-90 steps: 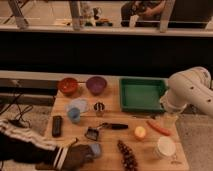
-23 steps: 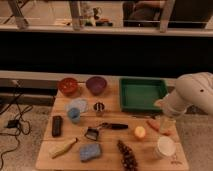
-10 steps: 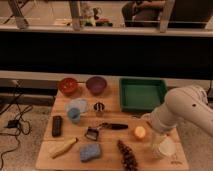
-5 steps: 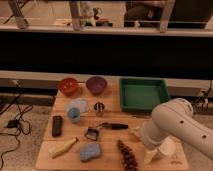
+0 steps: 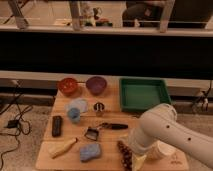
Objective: Wipe purple bowl with sponge
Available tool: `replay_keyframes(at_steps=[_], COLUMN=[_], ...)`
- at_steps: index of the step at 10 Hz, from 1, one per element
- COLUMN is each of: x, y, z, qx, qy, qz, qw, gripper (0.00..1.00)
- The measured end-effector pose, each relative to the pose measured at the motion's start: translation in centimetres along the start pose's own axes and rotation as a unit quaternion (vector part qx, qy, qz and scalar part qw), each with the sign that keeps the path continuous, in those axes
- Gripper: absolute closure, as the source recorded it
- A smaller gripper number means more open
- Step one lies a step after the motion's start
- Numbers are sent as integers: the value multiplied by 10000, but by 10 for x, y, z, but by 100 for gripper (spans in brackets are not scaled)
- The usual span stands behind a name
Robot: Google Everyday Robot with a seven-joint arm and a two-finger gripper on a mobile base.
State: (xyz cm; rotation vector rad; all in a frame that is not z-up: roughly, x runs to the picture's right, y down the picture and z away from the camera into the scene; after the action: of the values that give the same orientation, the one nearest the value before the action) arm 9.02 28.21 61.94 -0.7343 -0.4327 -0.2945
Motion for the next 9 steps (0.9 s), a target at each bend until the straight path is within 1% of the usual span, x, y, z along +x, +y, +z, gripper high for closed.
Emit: replay_keyframes(at_steps=[1, 5, 7, 8, 9], x=[-7, -6, -8, -15, -30], y=[0, 1, 2, 7, 12], z=[8, 8, 11, 21, 38], qx=[-79, -73, -116, -226, -348], qy=[-21, -17, -27, -21, -23], qz=[-108, -78, -121, -193, -301], qw=[9999, 9999, 9999, 9996, 9989], gripper=[20, 20, 20, 20, 20])
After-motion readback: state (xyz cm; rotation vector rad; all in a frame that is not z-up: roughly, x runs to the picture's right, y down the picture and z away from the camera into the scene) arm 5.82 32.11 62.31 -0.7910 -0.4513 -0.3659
